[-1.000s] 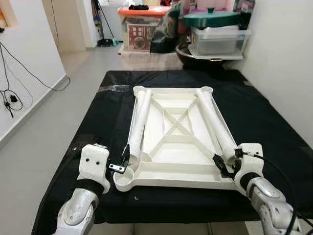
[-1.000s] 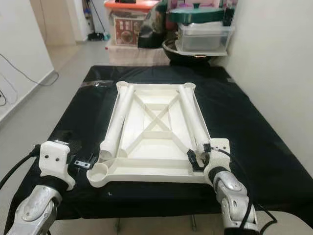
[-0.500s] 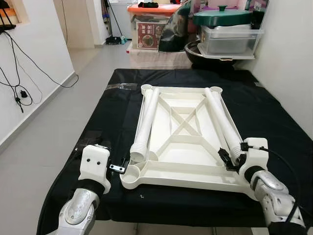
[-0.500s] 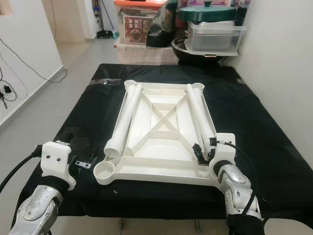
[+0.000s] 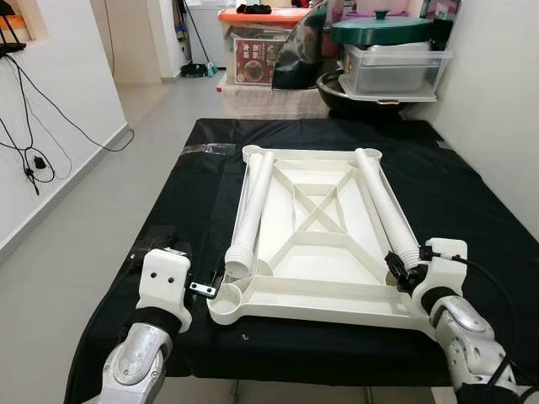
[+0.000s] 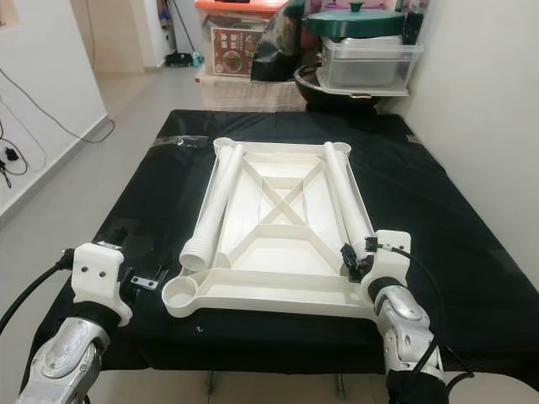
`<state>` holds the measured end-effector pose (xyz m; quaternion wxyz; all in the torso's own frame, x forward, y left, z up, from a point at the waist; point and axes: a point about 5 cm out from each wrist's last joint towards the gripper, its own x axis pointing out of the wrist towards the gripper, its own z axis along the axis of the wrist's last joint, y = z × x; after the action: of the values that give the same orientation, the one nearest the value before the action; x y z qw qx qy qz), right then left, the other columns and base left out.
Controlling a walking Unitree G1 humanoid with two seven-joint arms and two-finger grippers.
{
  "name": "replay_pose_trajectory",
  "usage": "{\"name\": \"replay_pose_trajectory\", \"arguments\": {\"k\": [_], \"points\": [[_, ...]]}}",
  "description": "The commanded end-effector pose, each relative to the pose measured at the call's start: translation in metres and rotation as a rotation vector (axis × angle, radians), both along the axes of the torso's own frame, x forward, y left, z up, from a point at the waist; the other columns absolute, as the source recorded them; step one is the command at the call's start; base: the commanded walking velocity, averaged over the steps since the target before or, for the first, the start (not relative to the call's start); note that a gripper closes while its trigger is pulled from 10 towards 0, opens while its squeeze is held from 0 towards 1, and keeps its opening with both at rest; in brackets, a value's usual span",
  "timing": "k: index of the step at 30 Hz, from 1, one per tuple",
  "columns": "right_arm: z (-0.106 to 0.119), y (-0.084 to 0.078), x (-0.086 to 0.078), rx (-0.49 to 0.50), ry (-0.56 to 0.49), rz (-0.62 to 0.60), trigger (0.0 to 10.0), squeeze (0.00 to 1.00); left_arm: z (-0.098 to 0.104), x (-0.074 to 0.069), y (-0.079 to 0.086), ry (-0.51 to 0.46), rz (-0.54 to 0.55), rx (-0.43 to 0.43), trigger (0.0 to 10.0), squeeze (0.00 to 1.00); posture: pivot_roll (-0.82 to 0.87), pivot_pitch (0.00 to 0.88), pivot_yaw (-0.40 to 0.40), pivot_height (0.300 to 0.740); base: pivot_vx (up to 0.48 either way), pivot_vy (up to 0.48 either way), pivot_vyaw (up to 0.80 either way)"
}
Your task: Building children table
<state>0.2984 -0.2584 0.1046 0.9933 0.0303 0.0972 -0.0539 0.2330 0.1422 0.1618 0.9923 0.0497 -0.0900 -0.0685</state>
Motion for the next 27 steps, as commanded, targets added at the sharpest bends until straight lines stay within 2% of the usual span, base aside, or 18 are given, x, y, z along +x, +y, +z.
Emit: {"name": "replay_pose_trajectory", "arguments": {"k": [1, 5, 6, 7, 8, 10, 12, 14, 15, 16, 17, 18, 19, 20, 21, 24, 26, 27], "points": [[-0.004, 0.002, -0.003, 0.035, -0.008, -0.015, 0.0, 0.0, -0.002, 0.002, -0.001, 0.005, -0.01, 0.011, 10.0, 0.0, -0.01, 0.0, -0.027, 0.74, 0.0, 0.0, 0.0], [0.004, 0.006, 0.0, 0.059, -0.059, -0.005, 0.0, 0.0, 0.0, 0.004, 0.0, -0.003, -0.01, 0.008, 10.0, 0.0, -0.01, 0.0, -0.024, 0.74, 0.0, 0.0, 0.0], [0.021, 0.016, 0.004, 0.102, -0.145, 0.051, 0.0, 0.0, 0.003, 0.007, 0.003, -0.006, -0.014, -0.025, 10.0, 0.0, -0.01, 0.0, -0.02, 0.74, 0.0, 0.0, 0.0], [0.021, 0.016, 0.004, 0.102, -0.145, 0.051, 0.0, 0.0, 0.003, 0.007, 0.003, -0.006, -0.014, -0.025, 10.0, 0.0, -0.01, 0.0, -0.02, 0.74, 0.0, 0.0, 0.0], [0.04, 0.03, 0.007, 0.166, -0.23, 0.136, 0.0, 0.0, 0.007, 0.011, 0.005, -0.01, -0.036, -0.073, 10.0, 0.0, -0.01, 0.0, -0.018, 0.74, 0.0, 0.0, 0.0], [0.04, 0.03, 0.007, 0.166, -0.23, 0.136, 0.0, 0.0, 0.007, 0.011, 0.005, -0.01, -0.036, -0.073, 10.0, 0.0, -0.01, 0.0, -0.018, 0.74, 0.0, 0.0, 0.0], [0.07, 0.06, 0.003, 0.338, -0.348, 0.389, 0.0, 0.0, 0.018, 0.019, 0.011, -0.007, -0.124, -0.224, 10.0, 0.0, -0.01, 0.0, -0.022, 0.74, 0.0, 0.0, 0.0], [0.07, 0.06, 0.003, 0.338, -0.348, 0.389, 0.0, 0.0, 0.018, 0.019, 0.011, -0.007, -0.124, -0.224, 10.0, 0.0, -0.01, 0.0, -0.022, 0.74, 0.0, 0.0, 0.0], [0.078, 0.068, -0.001, 0.401, -0.373, 0.497, 0.0, 0.0, 0.024, 0.023, 0.013, -0.01, -0.172, -0.289, 10.0, 0.0, -0.01, 0.0, -0.023, 0.74, 0.0, 0.0, 0.0], [0.078, 0.068, -0.001, 0.401, -0.373, 0.497, 0.0, 0.0, 0.024, 0.023, 0.013, -0.01, -0.172, -0.289, 10.0, 0.0, -0.01, 0.0, -0.023, 0.74, 0.0, 0.0, 0.0], [0.083, 0.073, -0.005, 0.456, -0.381, 0.58, 0.0, 0.0, 0.029, 0.027, 0.015, -0.008, -0.221, -0.385, 10.0, 0.0, -0.02, 0.0, -0.025, 0.74, 0.0, 0.0, 0.0], [0.083, 0.073, -0.005, 0.456, -0.381, 0.58, 0.0, 0.0, 0.029, 0.027, 0.015, -0.008, -0.221, -0.385, 10.0, 0.0, -0.02, 0.0, -0.025, 0.74, 0.0, 0.0, 0.0], [0.084, 0.078, -0.011, 0.487, -0.375, 0.66, 0.0, 0.0, 0.034, 0.028, 0.015, -0.009, -0.262, -0.478, 10.0, 0.0, -0.02, 0.0, -0.027, 0.74, 0.0, 0.0, 0.0], [0.084, 0.078, -0.011, 0.487, -0.375, 0.66, 0.0, 0.0, 0.034, 0.028, 0.015, -0.009, -0.262, -0.478, 10.0, 0.0, -0.02, 0.0, -0.027, 0.74, 0.0, 0.0, 0.0], [0.08, 0.082, -0.017, 0.49, -0.347, 0.732, 0.0, 0.0, 0.039, 0.028, 0.012, -0.014, -0.315, -0.58, 10.0, 0.0, -0.02, 0.0, -0.03, 0.74, 0.0, 0.0, 0.0], [0.076, 0.086, -0.022, 0.498, -0.32, 0.797, 0.0, 0.0, 0.041, 0.027, 0.01, -0.016, -0.359, -0.666, 10.0, 0.0, -0.02, 0.0, -0.032, 0.74, 0.0, 0.0, 0.0], [0.062, 0.092, -0.041, 0.518, -0.237, 0.965, 0.0, 0.0, 0.04, 0.024, 0.001, 0.015, -0.475, -0.859, 10.0, 0.0, -0.03, 0.0, -0.039, 0.74, 0.0, 0.0, 0.0], [0.062, 0.092, -0.041, 0.518, -0.237, 0.965, 0.0, 0.0, 0.04, 0.024, 0.001, 0.015, -0.475, -0.859, 10.0, 0.0, -0.03, 0.0, -0.039, 0.74, 0.0, 0.0, 0.0]]}}
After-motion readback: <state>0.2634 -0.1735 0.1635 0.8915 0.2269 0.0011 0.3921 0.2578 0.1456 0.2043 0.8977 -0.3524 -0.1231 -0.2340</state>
